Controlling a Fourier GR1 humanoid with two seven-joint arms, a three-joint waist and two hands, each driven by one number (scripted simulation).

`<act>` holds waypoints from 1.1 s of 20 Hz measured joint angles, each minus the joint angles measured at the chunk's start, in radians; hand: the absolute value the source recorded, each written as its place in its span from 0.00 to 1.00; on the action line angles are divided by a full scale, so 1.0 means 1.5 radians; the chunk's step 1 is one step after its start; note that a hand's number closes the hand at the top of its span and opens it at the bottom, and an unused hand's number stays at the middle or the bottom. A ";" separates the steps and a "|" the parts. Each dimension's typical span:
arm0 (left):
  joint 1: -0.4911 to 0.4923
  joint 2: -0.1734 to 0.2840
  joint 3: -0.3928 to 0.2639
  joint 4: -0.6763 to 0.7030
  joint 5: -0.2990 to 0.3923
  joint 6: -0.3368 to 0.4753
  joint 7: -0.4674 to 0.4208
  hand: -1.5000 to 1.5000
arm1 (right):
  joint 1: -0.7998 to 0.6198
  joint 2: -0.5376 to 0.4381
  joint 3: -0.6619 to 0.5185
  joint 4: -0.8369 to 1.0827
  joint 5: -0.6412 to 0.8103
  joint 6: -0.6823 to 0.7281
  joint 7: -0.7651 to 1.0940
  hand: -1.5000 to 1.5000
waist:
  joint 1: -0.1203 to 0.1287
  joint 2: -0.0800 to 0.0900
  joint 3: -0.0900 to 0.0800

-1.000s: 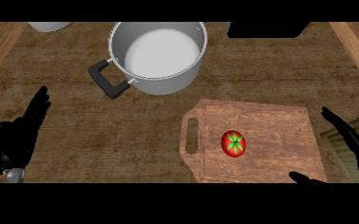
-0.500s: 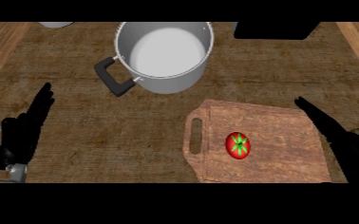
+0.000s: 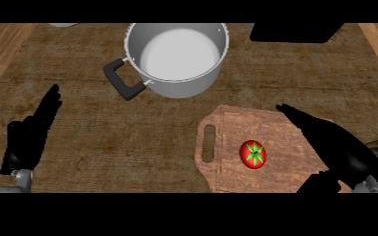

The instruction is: Pick the tomato from the cutting board and place it in the pot

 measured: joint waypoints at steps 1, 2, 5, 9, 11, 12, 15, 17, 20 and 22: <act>0.003 -0.001 0.002 -0.001 -0.002 0.000 -0.001 0.50 | -0.021 0.020 0.014 0.010 -0.006 0.005 0.018 0.00 | -0.001 -0.001 0.000; 0.007 -0.003 0.003 0.002 -0.004 -0.001 -0.004 0.50 | -0.037 0.037 0.026 0.018 -0.012 0.009 0.032 0.00 | -0.004 -0.001 0.000; 0.012 -0.012 0.004 0.008 -0.013 -0.001 -0.012 0.50 | -0.091 0.085 0.050 0.073 -0.023 0.019 0.048 0.00 | -0.007 -0.002 0.001; 0.015 -0.014 0.015 -0.003 -0.016 -0.005 0.000 0.50 | -0.125 0.117 0.068 0.125 -0.018 0.032 0.057 0.00 | -0.013 -0.003 0.001; 0.020 -0.017 0.017 -0.009 -0.020 -0.005 0.003 0.50 | -0.132 0.126 0.078 0.132 -0.013 0.036 0.066 0.00 | -0.016 -0.004 0.001; 0.012 -0.016 0.021 -0.008 -0.022 -0.005 0.009 0.50 | -0.140 0.136 0.085 0.144 -0.007 0.037 0.069 0.00 | -0.017 -0.004 0.001; 0.018 -0.024 0.021 -0.013 -0.032 -0.003 0.007 0.50 | -0.155 0.148 0.093 0.175 -0.002 0.046 0.068 0.00 | -0.018 -0.004 0.001; 0.018 -0.029 0.027 0.001 -0.032 -0.009 -0.005 0.50 | -0.161 0.158 0.099 0.192 0.005 0.050 0.068 0.00 | -0.019 -0.004 0.001; 0.018 -0.025 0.038 -0.012 -0.031 -0.017 0.011 0.50 | -0.154 0.174 0.112 0.220 0.026 0.053 0.059 0.00 | -0.020 -0.004 0.001; 0.023 -0.029 0.041 -0.009 -0.037 -0.017 0.006 0.50 | -0.155 0.190 0.115 0.246 0.038 0.053 0.057 0.00 | -0.020 -0.004 0.002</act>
